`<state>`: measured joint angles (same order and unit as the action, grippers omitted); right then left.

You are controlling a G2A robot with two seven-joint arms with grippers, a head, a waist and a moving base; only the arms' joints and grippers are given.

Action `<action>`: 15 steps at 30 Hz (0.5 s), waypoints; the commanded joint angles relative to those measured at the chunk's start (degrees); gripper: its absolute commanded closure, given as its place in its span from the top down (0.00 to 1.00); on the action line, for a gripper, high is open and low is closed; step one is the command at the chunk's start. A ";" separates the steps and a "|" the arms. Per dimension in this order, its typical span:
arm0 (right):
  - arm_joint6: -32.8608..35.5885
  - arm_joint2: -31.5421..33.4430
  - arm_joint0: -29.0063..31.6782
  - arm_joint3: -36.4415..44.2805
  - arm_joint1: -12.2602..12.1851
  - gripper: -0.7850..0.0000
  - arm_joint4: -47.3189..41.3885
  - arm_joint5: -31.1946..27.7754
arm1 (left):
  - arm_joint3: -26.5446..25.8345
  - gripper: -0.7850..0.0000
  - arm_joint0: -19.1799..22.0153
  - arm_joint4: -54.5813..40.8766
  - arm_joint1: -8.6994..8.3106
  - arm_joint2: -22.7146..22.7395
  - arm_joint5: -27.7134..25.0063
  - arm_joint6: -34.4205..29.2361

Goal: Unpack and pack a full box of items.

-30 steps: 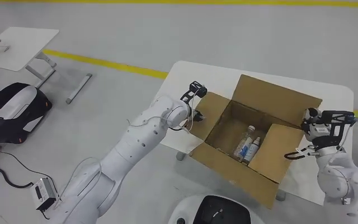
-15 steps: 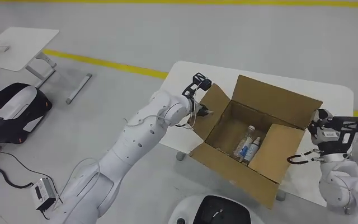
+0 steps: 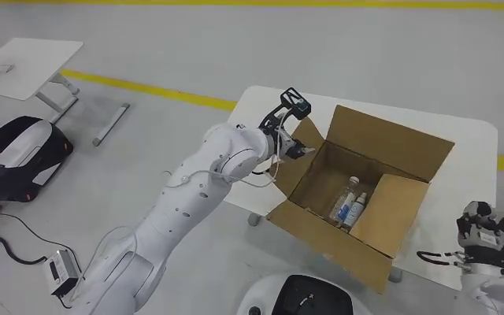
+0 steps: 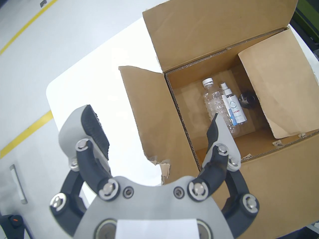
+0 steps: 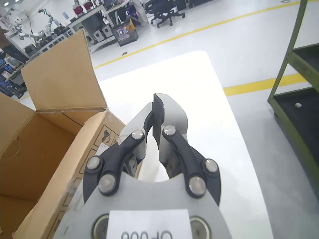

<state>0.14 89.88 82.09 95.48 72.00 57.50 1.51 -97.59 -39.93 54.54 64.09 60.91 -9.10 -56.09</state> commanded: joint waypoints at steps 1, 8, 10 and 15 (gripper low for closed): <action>1.13 -1.42 -2.64 -3.59 0.03 0.00 0.48 -2.39 | -0.24 1.00 0.27 0.88 0.11 -0.60 -0.09 0.17; 1.32 -8.15 -11.27 -13.46 0.62 0.00 4.92 -6.69 | -0.65 1.00 0.34 2.60 0.15 -0.26 0.59 -0.53; 0.83 -9.99 -13.36 -15.60 0.87 0.00 6.18 -7.31 | -0.89 1.00 0.09 2.45 0.11 0.24 0.78 -0.65; 0.59 -13.12 -18.50 -20.55 1.36 0.00 7.90 -9.67 | -1.52 1.00 -0.07 1.79 0.12 0.95 0.40 -0.05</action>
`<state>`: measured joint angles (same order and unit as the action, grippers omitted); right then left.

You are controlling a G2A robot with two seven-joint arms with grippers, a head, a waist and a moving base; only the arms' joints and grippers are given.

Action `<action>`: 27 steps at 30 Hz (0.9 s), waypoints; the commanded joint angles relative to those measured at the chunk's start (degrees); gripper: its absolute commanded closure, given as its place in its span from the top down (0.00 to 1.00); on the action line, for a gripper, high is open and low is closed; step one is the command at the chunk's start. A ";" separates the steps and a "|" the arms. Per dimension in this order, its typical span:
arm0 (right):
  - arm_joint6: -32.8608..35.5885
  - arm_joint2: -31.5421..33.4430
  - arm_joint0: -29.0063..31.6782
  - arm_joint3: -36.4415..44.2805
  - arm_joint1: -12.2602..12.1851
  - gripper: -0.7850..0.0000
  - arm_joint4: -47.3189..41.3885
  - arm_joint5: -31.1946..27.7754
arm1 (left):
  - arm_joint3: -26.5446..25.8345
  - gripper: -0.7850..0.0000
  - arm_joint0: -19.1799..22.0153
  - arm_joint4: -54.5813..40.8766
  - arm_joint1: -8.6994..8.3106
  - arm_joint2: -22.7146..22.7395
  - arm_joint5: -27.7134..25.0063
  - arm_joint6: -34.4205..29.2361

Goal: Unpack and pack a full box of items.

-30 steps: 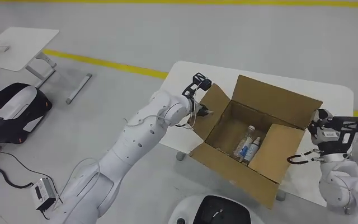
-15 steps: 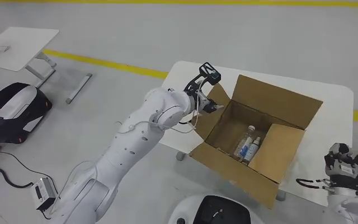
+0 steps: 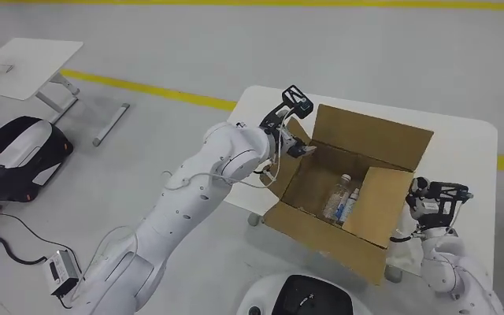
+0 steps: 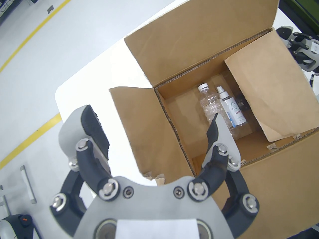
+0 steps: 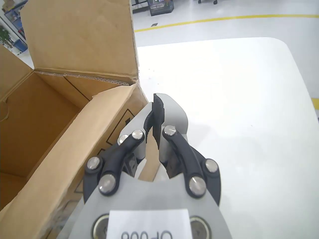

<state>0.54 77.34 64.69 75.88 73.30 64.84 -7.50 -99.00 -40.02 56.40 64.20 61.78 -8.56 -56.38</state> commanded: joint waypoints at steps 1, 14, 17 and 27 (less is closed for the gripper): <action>0.29 -1.17 -2.18 -1.82 0.17 0.00 0.54 -1.49 | -0.34 1.00 0.01 -0.33 0.03 0.12 -0.53 0.50; -0.04 -6.37 -11.78 -10.23 1.15 0.00 3.45 -7.35 | -1.92 1.00 0.21 -18.56 1.23 -1.89 -6.33 2.86; -0.71 -4.83 -10.17 -8.12 0.83 0.00 3.05 -6.65 | -0.50 1.00 0.92 -25.91 1.97 -4.02 -8.41 4.13; 1.11 5.96 5.53 11.45 -1.86 0.00 6.83 -5.76 | 12.94 1.00 5.97 -44.62 4.91 -12.31 -14.02 3.96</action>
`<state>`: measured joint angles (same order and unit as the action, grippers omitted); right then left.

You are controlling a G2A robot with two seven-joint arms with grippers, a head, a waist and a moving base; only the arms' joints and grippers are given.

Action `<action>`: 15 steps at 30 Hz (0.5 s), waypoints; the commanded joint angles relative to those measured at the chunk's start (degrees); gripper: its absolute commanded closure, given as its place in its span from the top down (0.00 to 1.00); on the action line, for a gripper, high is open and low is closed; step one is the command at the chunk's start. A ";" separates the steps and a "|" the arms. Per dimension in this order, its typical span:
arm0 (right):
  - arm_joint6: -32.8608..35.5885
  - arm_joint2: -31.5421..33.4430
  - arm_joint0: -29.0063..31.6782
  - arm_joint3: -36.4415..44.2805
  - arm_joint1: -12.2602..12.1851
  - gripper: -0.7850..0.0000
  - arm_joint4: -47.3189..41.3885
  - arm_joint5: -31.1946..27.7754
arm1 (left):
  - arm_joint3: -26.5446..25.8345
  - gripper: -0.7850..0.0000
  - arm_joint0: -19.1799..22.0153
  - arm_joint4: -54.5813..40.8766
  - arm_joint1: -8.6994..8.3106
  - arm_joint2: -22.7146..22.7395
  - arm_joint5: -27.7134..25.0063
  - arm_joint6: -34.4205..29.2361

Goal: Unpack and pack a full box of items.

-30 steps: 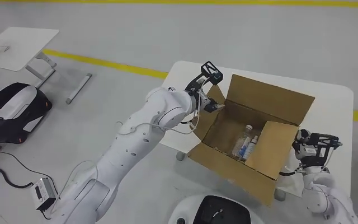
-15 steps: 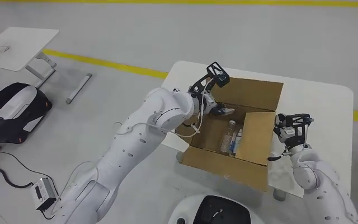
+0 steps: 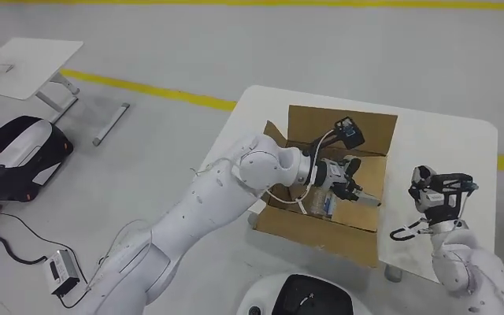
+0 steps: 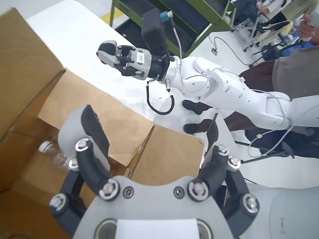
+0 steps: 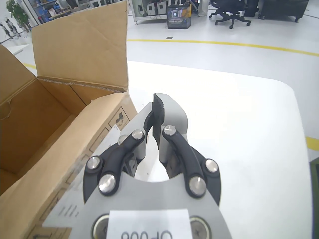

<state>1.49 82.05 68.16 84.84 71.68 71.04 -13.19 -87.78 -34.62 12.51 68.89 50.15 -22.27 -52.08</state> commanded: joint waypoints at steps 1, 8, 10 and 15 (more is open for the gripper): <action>0.31 2.48 3.82 4.62 -0.49 0.00 1.13 -0.15 | 3.26 1.00 1.23 -0.02 0.40 -1.31 0.03 -0.80; 1.96 9.22 13.44 16.86 -1.49 0.00 0.38 -1.21 | 8.96 1.00 2.43 -4.79 1.43 -3.47 0.07 -1.86; 2.24 9.93 14.90 19.13 -1.62 0.00 0.51 -1.79 | 8.96 1.00 2.43 -4.79 1.43 -3.47 0.07 -1.86; 2.44 9.78 16.26 21.15 -1.70 0.00 1.61 -1.49 | 8.96 1.00 2.43 -4.79 1.43 -3.47 0.07 -1.86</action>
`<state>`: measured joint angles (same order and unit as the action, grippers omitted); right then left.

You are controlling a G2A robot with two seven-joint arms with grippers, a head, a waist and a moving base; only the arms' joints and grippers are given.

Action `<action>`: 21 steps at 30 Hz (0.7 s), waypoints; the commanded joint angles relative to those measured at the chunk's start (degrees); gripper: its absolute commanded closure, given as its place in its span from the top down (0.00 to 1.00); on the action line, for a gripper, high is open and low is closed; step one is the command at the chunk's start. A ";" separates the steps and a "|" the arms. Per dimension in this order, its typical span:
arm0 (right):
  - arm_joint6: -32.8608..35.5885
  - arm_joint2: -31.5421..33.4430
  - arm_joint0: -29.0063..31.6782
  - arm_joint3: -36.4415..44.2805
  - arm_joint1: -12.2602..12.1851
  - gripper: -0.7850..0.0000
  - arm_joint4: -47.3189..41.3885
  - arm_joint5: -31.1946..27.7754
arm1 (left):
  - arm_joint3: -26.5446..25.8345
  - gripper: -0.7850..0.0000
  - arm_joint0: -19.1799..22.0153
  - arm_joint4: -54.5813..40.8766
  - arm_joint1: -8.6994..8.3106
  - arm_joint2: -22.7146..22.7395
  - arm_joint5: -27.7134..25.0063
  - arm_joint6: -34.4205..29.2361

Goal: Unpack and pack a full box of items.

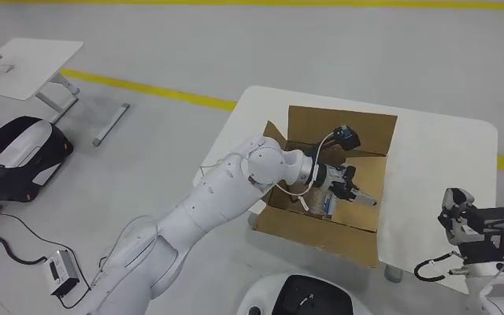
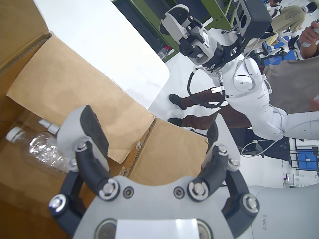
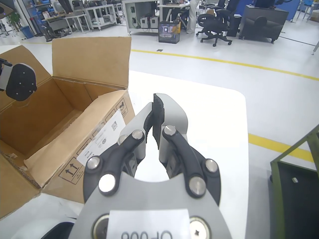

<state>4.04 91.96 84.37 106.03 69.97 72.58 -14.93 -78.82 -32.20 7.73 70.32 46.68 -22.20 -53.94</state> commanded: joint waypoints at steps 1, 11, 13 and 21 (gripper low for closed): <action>-0.48 -0.36 0.07 -0.48 0.07 0.00 -0.81 0.34 | 0.00 1.00 0.00 0.00 0.00 0.00 0.00 0.00; -2.15 -1.21 -1.08 -2.85 0.12 0.00 -0.86 0.97 | 6.74 1.00 -0.95 -7.51 1.68 -2.82 11.58 0.60; -2.48 -1.14 -0.99 -2.94 0.10 0.00 -0.90 0.93 | 8.93 1.00 -0.01 -6.12 2.29 -4.29 14.67 0.93; -2.23 -1.09 -0.75 -4.41 0.00 0.00 -0.90 0.72 | 15.03 1.00 1.39 -5.21 4.44 -7.19 18.58 4.77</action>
<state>1.60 90.92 83.68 101.97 70.00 71.41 -14.23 -64.37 -31.11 1.88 74.59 39.76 -3.37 -49.59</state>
